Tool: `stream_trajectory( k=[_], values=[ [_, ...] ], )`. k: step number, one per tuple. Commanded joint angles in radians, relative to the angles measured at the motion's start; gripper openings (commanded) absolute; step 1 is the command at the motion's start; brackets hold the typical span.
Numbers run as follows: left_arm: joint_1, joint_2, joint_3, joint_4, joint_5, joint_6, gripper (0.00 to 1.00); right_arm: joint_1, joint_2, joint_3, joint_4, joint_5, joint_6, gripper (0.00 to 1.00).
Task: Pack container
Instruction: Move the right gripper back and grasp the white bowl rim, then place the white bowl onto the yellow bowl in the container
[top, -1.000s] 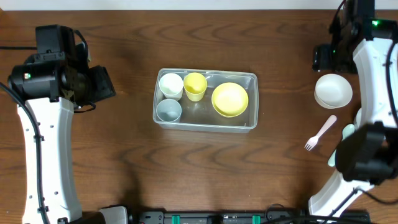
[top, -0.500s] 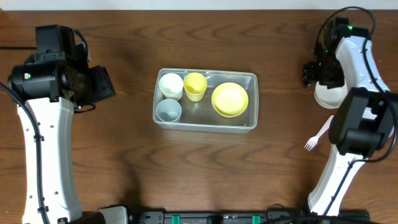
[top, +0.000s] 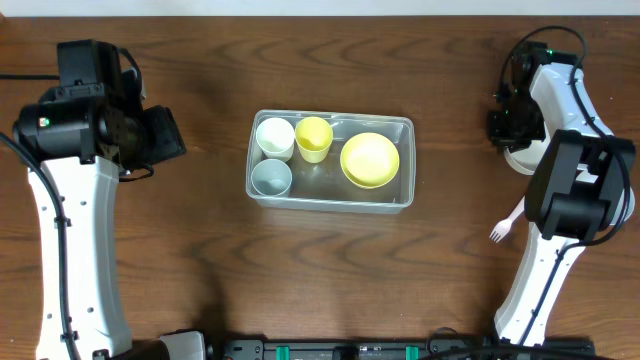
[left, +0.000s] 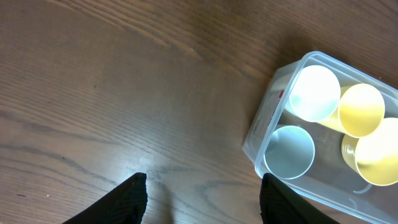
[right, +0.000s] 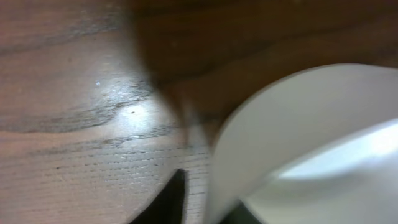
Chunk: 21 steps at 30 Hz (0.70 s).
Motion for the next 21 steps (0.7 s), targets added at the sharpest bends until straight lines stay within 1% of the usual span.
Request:
stream_trajectory(
  k=[1,8,12,16,21],
  values=[
    [0.004,0.004,-0.003,-0.003,0.010,-0.005,0.59,-0.009,0.006,0.003,-0.002,0.026,0.018,0.09],
    [0.004,0.004,-0.003,-0.003,0.010,-0.005,0.59,-0.008,0.002,0.004,-0.012,0.025,0.018,0.02],
    [0.004,0.004,-0.003,-0.003,0.010,-0.005,0.59,-0.002,-0.034,0.006,-0.023,0.021,0.018,0.01],
    [0.005,0.004,-0.003,-0.003,0.010,-0.005,0.59,0.026,-0.138,0.013,-0.026,0.000,0.011,0.01],
    [0.005,0.004,-0.003,-0.003,0.010,-0.005,0.59,0.118,-0.356,0.020,-0.028,-0.189,-0.082,0.01]
  ],
)
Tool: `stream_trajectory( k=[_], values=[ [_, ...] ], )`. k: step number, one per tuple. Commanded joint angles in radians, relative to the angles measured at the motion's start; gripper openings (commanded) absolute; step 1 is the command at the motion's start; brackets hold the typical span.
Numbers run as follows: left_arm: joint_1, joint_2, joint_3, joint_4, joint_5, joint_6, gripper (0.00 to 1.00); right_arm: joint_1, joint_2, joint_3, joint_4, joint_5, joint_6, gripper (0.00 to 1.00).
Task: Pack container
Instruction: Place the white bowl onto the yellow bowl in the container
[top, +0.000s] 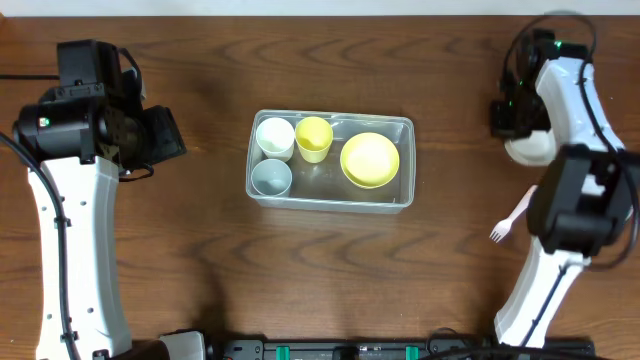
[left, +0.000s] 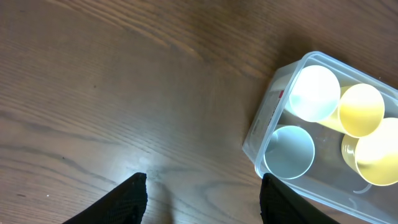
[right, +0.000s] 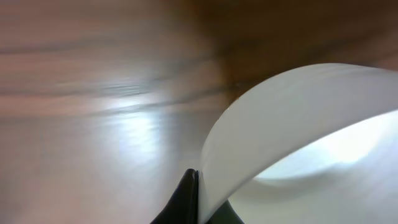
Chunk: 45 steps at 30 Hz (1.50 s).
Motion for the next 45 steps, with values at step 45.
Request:
stream_trajectory(
  k=[45],
  values=[
    [0.005,0.004,-0.003,-0.003,0.010,-0.005,0.59,0.658,-0.061,-0.050,0.010,-0.139,-0.034,0.34]
  ],
)
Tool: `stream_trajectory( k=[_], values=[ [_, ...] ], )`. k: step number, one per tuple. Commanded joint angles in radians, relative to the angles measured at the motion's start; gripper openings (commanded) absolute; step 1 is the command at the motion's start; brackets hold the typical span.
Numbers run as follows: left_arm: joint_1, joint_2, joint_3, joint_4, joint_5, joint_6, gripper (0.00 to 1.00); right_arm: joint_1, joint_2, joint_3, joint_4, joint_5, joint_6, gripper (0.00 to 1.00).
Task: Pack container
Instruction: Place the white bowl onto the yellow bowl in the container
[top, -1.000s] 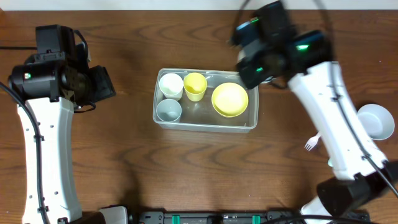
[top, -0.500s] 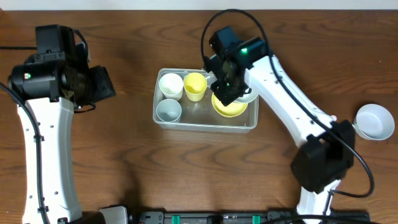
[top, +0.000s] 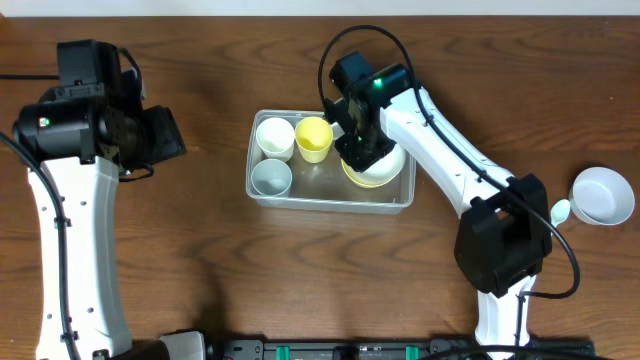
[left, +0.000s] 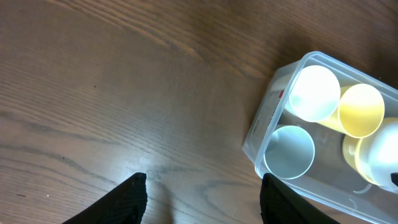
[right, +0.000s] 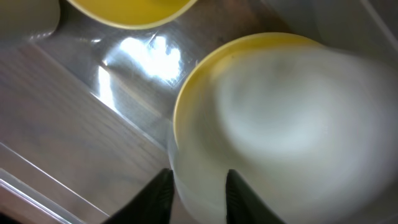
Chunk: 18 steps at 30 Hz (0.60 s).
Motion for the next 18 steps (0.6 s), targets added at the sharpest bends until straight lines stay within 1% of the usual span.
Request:
stream_trajectory(
  k=[1,3,4,6,7,9,13,15,18],
  values=[
    [0.004,0.004,-0.003,-0.003,0.010,-0.005,0.59,0.008,0.006,-0.002,0.004,-0.007,0.003,0.34],
    [0.004,0.003,-0.003,-0.003,0.010,-0.005,0.59,0.008,0.006,-0.002,0.005,-0.007,0.003,0.33],
    [0.005,0.004,-0.003,-0.003,0.010,-0.005,0.59,0.008,0.006,-0.002,0.007,-0.007,0.003,0.31],
    [0.005,0.003,-0.003,-0.003,0.010,-0.005,0.59,0.008,0.005,-0.002,0.015,-0.007,0.004,0.20],
    [0.005,0.004,-0.003,-0.003,0.010,-0.005,0.59,0.008,0.004,-0.001,0.020,-0.007,0.013,0.19],
    [0.005,0.004,-0.003,-0.003,0.010,-0.005,0.59,0.006,-0.005,0.011,0.024,0.027,0.055,0.20],
    [0.005,0.004,-0.003,-0.003,0.010,-0.005,0.59,-0.026,-0.079,0.058,0.019,0.167,0.226,0.22],
    [0.005,0.003,-0.003,-0.003,0.010,-0.005,0.59,-0.066,-0.142,0.075,0.024,0.189,0.285,0.24],
    [0.005,0.003,-0.003,-0.003,0.010,-0.005,0.59,-0.182,-0.265,0.078,0.029,0.200,0.372,0.26]
  ],
)
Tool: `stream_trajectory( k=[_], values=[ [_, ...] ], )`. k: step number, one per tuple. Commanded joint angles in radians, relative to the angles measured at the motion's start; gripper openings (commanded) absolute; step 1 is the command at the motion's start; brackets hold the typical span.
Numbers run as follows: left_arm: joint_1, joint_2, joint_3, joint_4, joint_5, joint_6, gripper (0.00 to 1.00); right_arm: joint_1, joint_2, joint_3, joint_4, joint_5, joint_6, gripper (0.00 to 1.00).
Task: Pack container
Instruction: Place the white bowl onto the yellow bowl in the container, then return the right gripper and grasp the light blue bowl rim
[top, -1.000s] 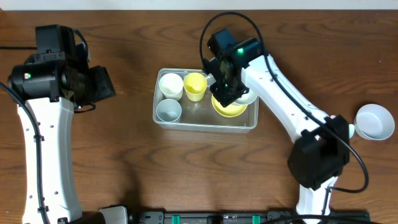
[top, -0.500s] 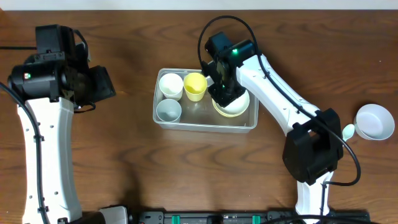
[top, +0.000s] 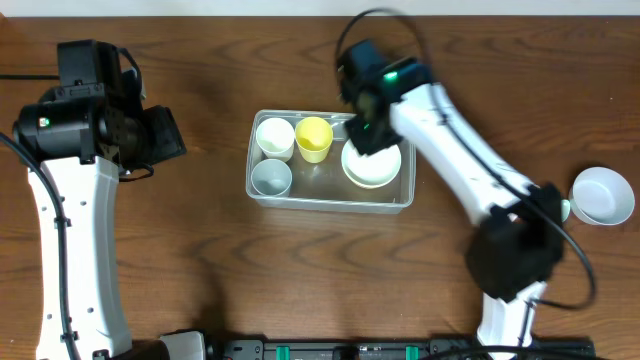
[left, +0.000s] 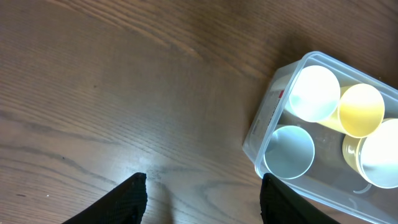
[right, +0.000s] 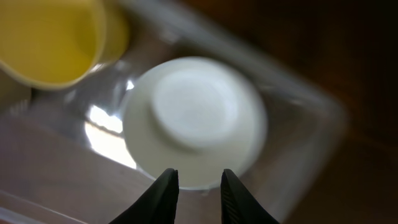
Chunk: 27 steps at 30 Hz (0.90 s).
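A clear plastic container (top: 405, 197) sits mid-table. It holds a white cup (top: 274, 137), a yellow cup (top: 314, 137), a pale blue cup (top: 271, 177) and a white bowl (top: 374, 165) nested in a yellow bowl (left: 349, 155). My right gripper (right: 196, 194) hovers over the white bowl (right: 196, 118), open, with nothing between its fingers. My left gripper (left: 202, 205) hangs open over bare wood, left of the container (left: 258, 134).
A second white bowl (top: 601, 195) rests at the right edge of the table, with a small white utensil (top: 559, 211) beside it. The left arm (top: 80, 120) stands at the far left.
The right gripper has let go of the white bowl, which now sits in the yellow bowl. The gripper is higher and set back toward the container's far side. The left arm is unchanged.
The right gripper was at the far right of the table, shut on a white bowl. Then it held that bowl raised there. Later it had the bowl over the yellow bowl in the container. Now the bowl is nested there and the gripper is open.
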Motion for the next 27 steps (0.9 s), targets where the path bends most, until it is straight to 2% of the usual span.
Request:
stream_trajectory(
  k=[1,4,9,12,17,27],
  values=[
    [0.005,0.003,-0.003,-0.003,0.010,-0.005,0.59,-0.151,-0.195,0.053,-0.006,0.072,0.159,0.29],
    [0.005,0.004,-0.003,-0.003,0.010,-0.005,0.59,-0.315,-0.278,0.053,-0.040,0.071,0.215,0.53],
    [0.004,0.004,-0.003,-0.003,0.010,-0.005,0.59,-0.610,-0.315,0.048,-0.142,0.050,0.226,0.74],
    [0.005,0.003,-0.003,-0.003,0.010,-0.005,0.59,-0.769,-0.294,0.010,-0.181,0.053,0.216,0.76],
    [0.005,0.004,-0.003,-0.003,0.010,-0.005,0.59,-0.934,-0.245,-0.126,-0.134,0.053,0.216,0.77],
    [0.005,0.004,-0.003,-0.003,0.010,-0.005,0.59,-1.032,-0.123,-0.365,0.113,0.049,0.126,0.79]
  ],
)
